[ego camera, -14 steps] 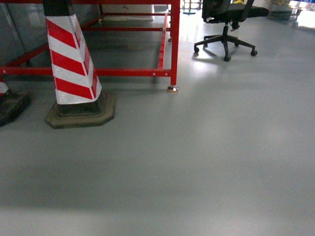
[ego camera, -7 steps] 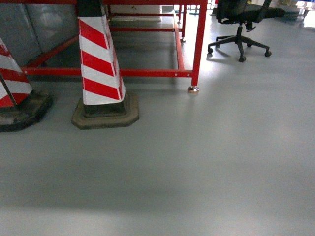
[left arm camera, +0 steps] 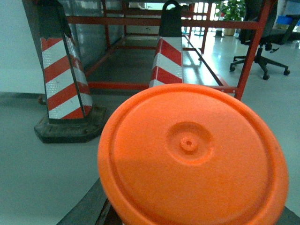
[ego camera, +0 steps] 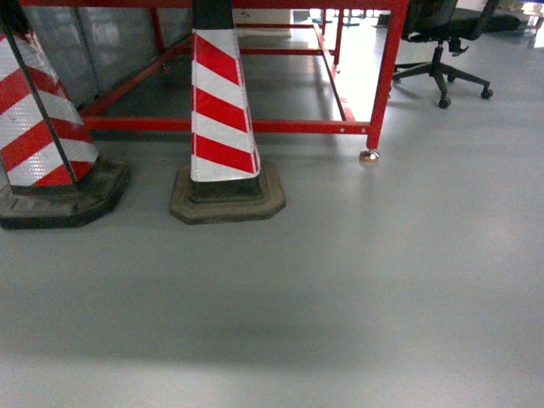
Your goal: Pick capacitor and pack into box
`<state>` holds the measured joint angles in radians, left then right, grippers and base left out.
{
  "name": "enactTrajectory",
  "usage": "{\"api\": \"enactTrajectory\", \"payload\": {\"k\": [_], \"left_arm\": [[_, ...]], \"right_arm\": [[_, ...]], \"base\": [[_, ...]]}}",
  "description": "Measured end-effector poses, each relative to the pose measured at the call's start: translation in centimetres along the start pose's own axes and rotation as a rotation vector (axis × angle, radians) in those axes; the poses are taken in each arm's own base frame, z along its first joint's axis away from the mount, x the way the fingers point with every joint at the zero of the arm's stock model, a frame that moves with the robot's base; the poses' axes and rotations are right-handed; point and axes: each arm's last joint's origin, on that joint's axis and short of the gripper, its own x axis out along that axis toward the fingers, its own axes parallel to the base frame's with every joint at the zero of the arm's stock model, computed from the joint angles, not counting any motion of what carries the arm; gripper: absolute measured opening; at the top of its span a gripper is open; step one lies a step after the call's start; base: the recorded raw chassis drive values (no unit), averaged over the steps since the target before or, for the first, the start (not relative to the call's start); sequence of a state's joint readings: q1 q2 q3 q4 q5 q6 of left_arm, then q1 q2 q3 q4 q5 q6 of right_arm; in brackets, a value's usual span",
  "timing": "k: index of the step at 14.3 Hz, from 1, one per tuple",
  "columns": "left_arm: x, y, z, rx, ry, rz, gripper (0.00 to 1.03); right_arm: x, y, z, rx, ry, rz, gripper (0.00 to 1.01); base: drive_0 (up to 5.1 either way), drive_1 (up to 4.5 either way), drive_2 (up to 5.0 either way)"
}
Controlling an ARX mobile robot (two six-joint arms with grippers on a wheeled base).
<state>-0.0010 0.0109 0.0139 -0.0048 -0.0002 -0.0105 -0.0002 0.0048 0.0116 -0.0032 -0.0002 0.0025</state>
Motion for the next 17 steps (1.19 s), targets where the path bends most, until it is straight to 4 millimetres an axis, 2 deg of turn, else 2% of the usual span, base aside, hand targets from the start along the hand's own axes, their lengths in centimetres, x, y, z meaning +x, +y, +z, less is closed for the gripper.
{"api": "enactTrajectory", "payload": {"k": [1, 10, 17], "left_arm": [[0.0, 0.0, -0.01, 0.0, 0.002, 0.001, 0.44], [0.0, 0.0, -0.02, 0.0, 0.002, 0.002, 0.44], [0.0, 0.0, -0.02, 0.0, 0.002, 0.0, 0.44]], "right_arm": [[0.0, 0.0, -0.01, 0.0, 0.001, 0.0, 0.98], [0.0, 0.0, -0.02, 0.0, 0.002, 0.0, 0.98], [0.0, 0.0, -0.01, 0.0, 0.001, 0.0, 0.98]], "base": [[-5.0, 2.45, 2.4], [0.0, 0.0, 0.0], [0.1, 4.09, -3.9]]}}
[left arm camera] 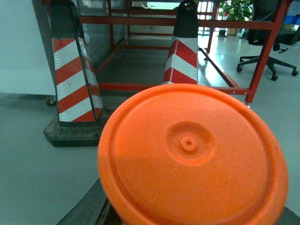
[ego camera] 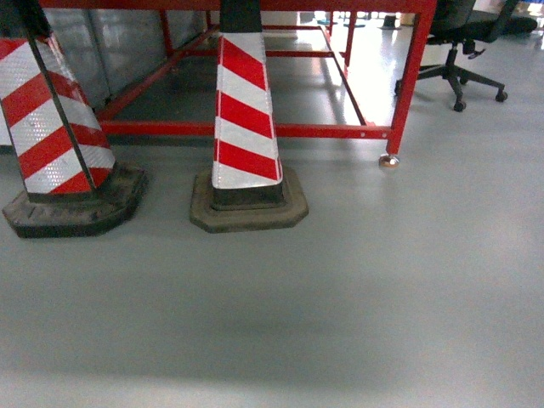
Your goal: Pick capacitor and pack into box
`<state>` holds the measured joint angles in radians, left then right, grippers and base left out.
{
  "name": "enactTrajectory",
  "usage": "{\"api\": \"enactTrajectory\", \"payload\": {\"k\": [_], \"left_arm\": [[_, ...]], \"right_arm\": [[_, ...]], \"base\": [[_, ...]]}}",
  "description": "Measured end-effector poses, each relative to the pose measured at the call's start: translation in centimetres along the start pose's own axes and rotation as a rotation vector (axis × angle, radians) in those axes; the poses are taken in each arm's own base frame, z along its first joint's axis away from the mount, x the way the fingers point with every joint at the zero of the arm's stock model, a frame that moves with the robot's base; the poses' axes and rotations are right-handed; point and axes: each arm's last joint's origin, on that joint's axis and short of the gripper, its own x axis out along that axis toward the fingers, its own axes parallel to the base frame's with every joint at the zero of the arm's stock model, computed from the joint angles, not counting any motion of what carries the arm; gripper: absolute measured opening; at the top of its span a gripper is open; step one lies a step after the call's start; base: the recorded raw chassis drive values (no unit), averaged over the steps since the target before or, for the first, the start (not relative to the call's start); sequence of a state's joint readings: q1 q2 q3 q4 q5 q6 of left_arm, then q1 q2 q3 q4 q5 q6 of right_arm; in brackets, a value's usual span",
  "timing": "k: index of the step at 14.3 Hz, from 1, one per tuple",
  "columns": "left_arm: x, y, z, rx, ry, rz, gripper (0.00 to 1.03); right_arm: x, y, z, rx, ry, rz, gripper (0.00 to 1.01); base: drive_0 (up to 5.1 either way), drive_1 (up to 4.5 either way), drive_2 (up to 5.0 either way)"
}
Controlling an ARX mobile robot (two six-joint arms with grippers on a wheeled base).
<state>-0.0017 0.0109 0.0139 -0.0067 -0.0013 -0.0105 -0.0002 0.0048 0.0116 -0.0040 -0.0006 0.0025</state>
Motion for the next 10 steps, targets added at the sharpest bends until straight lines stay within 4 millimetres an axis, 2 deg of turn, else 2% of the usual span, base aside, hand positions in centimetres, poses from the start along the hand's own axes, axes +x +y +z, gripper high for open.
{"api": "enactTrajectory", "payload": {"k": [10], "left_arm": [[0.0, 0.0, -0.02, 0.0, 0.002, -0.001, 0.44]], "right_arm": [[0.0, 0.0, -0.02, 0.0, 0.002, 0.0, 0.98]], "base": [[0.0, 4.04, -3.9]]}}
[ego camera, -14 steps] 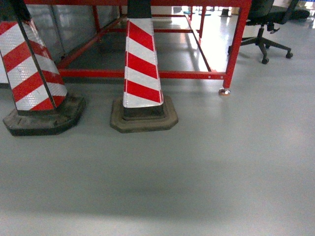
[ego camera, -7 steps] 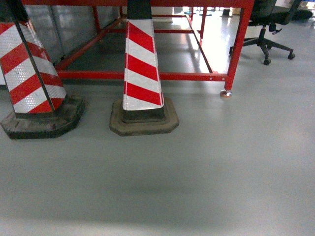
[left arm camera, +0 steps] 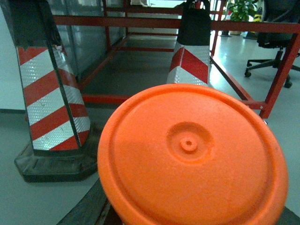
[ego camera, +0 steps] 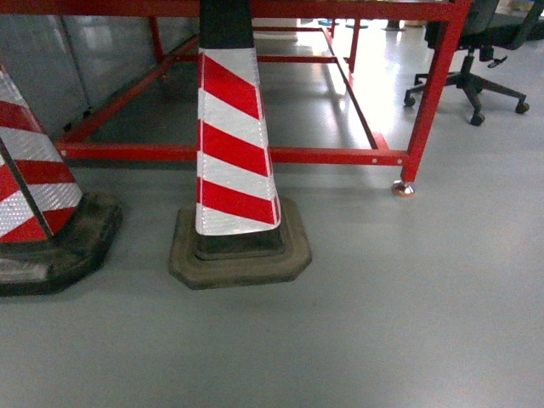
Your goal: Pick capacitor and pack into box
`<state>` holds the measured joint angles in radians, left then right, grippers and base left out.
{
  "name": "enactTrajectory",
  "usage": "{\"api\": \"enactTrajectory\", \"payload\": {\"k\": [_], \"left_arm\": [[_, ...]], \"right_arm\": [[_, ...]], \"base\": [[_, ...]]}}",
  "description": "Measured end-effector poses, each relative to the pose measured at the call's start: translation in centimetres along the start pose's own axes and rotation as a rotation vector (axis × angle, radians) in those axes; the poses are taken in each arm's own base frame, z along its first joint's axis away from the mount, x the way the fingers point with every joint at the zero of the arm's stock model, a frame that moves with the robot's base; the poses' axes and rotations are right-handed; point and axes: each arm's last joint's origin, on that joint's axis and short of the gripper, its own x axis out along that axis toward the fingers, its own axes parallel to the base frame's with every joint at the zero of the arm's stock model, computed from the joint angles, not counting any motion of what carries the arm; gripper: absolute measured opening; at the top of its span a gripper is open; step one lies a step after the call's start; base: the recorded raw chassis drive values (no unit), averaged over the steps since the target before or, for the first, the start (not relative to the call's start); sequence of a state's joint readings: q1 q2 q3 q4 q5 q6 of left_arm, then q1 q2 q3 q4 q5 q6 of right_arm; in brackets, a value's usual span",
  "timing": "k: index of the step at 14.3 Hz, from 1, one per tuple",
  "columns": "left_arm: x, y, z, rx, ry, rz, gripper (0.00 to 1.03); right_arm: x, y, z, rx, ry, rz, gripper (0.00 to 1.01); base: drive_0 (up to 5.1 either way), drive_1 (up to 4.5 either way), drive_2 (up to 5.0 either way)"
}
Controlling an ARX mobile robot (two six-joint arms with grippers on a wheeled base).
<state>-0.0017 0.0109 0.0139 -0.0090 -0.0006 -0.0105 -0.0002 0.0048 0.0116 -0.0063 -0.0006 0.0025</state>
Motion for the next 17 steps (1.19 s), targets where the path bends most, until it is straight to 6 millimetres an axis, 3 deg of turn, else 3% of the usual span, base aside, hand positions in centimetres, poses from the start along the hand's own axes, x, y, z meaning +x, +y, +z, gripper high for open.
{"api": "enactTrajectory", "payload": {"k": [5, 17], "left_arm": [[0.0, 0.0, 0.0, 0.0, 0.0, 0.0, 0.44], [0.0, 0.0, 0.01, 0.0, -0.001, 0.0, 0.44]], "right_arm": [[0.0, 0.0, 0.01, 0.0, -0.001, 0.0, 0.98], [0.0, 0.0, 0.0, 0.0, 0.0, 0.0, 0.98]], "base": [[0.1, 4.12, -3.9], [0.0, 0.0, 0.0]]}}
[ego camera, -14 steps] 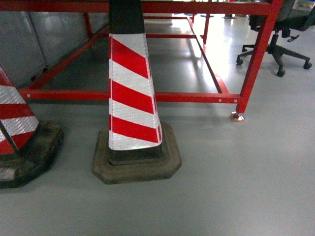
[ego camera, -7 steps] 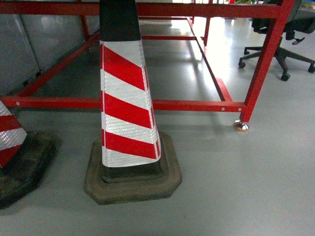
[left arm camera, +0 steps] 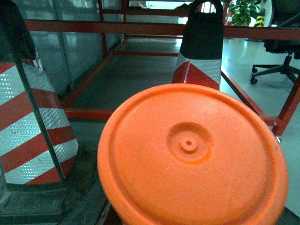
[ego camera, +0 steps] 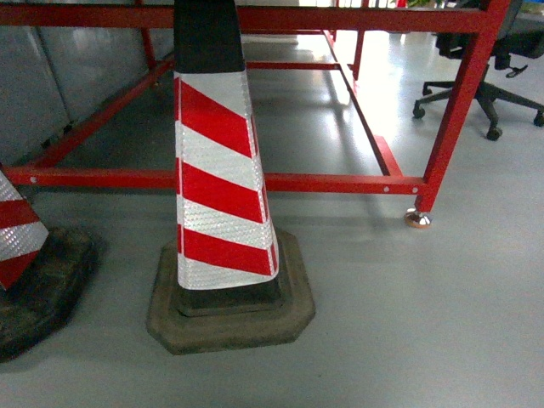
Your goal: Pick capacitor and pack into box
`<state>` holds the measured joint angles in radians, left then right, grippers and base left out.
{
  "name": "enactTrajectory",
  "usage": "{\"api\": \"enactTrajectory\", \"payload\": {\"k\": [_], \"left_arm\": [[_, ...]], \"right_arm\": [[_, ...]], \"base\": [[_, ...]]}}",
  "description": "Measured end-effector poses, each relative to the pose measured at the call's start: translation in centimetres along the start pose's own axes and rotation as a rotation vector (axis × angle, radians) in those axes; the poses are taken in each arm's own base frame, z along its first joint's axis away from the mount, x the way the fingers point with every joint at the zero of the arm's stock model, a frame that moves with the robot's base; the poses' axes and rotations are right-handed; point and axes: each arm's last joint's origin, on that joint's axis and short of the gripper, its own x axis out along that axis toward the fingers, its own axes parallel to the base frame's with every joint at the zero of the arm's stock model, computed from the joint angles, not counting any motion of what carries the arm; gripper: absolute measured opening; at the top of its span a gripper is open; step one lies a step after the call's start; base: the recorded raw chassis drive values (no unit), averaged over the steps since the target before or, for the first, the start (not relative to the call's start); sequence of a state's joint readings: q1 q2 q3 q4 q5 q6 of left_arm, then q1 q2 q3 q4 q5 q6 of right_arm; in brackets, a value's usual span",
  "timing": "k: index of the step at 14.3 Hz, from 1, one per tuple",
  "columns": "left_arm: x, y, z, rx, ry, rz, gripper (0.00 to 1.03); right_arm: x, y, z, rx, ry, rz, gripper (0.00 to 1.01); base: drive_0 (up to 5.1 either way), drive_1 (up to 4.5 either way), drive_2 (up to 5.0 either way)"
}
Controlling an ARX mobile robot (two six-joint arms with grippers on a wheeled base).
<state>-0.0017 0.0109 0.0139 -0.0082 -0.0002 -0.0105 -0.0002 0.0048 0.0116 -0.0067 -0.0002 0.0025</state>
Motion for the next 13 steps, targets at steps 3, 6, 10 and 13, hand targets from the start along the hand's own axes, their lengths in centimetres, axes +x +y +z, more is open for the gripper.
{"api": "enactTrajectory", "payload": {"k": [3, 6, 10, 13], "left_arm": [[0.0, -0.01, 0.01, 0.001, -0.001, -0.002, 0.44], [0.0, 0.01, 0.01, 0.003, -0.001, 0.002, 0.44], [0.0, 0.0, 0.01, 0.011, -0.001, 0.0, 0.44], [0.0, 0.0, 0.01, 0.011, -0.001, 0.001, 0.44]], "right_arm": [[0.0, 0.0, 0.02, 0.0, -0.002, -0.001, 0.98], [0.0, 0.0, 0.01, -0.001, -0.001, 0.0, 0.98], [0.0, 0.0, 0.01, -0.001, -0.001, 0.0, 0.98], [0.0, 0.0, 0.01, -0.002, -0.002, 0.001, 0.98]], "base": [[0.0, 0.0, 0.0], [0.0, 0.0, 0.0], [0.0, 0.0, 0.0], [0.0, 0.0, 0.0]]}}
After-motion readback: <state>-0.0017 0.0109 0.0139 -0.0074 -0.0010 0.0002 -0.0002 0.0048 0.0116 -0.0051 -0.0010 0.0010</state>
